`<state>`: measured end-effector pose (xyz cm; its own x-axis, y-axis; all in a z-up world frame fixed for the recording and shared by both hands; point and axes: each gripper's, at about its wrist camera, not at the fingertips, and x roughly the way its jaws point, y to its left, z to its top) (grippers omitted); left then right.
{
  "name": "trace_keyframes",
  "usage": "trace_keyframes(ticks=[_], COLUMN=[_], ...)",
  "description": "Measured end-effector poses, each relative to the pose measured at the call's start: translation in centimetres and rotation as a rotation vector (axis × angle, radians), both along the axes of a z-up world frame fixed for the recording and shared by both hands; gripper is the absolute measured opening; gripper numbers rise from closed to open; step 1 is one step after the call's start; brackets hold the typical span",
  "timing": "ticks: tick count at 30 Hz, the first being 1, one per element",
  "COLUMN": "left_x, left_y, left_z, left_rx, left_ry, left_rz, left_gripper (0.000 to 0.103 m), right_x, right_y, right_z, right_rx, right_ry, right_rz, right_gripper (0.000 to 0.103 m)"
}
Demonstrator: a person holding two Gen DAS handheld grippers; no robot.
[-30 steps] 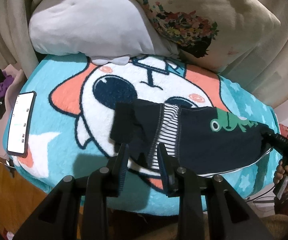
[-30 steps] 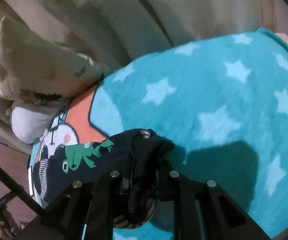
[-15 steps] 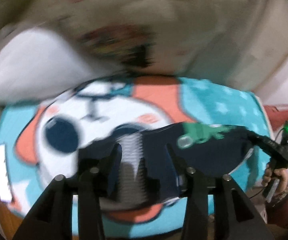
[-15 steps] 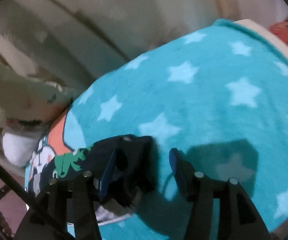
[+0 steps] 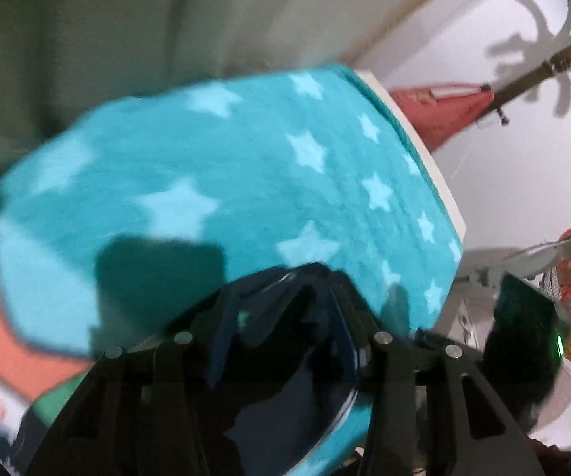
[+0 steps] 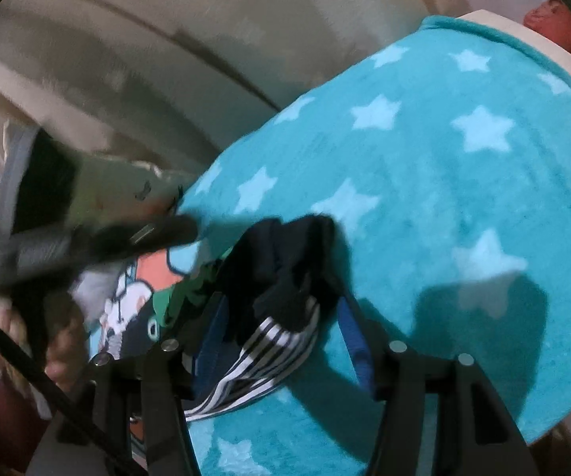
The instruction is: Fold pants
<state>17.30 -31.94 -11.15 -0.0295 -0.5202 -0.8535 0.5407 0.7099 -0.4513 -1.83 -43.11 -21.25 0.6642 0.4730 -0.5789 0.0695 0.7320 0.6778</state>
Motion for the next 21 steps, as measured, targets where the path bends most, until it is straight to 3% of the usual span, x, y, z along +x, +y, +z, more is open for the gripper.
trace_keyframes(ticks=[5, 8, 10, 12, 17, 21], left_x=[0.3, 0.0, -0.1, -0.2, -0.1, -0.9], left_y=[-3.7, -4.5, -4.8, -4.8, -1.1, 3.7], left_z=[-3.2, -3.5, -3.4, -3.0, 0.0, 2.5], left_rx=[0.054, 0.058, 0.067, 0.098, -0.024, -0.089], left_ry=[0.044, 0.035, 0.035, -0.012, -0.029, -0.071], left_rz=[-0.105, -0.134, -0.154, -0.164, -0.088, -0.008], left_gripper=[0.051, 0.05, 0.025, 0.017, 0.014, 0.014], right_x=[0.8, 1.2, 1.7, 1.7, 0.9, 0.5], right_y=[0.9, 1.4, 1.7, 1.4, 2.5, 5.8], right_z=[-0.6, -0.9, -1.1, -1.1, 1.5, 4.4], right_rx=[-0.075, -0.092, -0.085, -0.06, -0.127, -0.204], right_ry=[0.014, 0.011, 0.028, 0.031, -0.016, -0.074], right_rz=[-0.023, -0.027, -0.014, -0.021, -0.012, 0.04], right_gripper=[0.062, 0.061, 0.034, 0.024, 0.022, 0.022])
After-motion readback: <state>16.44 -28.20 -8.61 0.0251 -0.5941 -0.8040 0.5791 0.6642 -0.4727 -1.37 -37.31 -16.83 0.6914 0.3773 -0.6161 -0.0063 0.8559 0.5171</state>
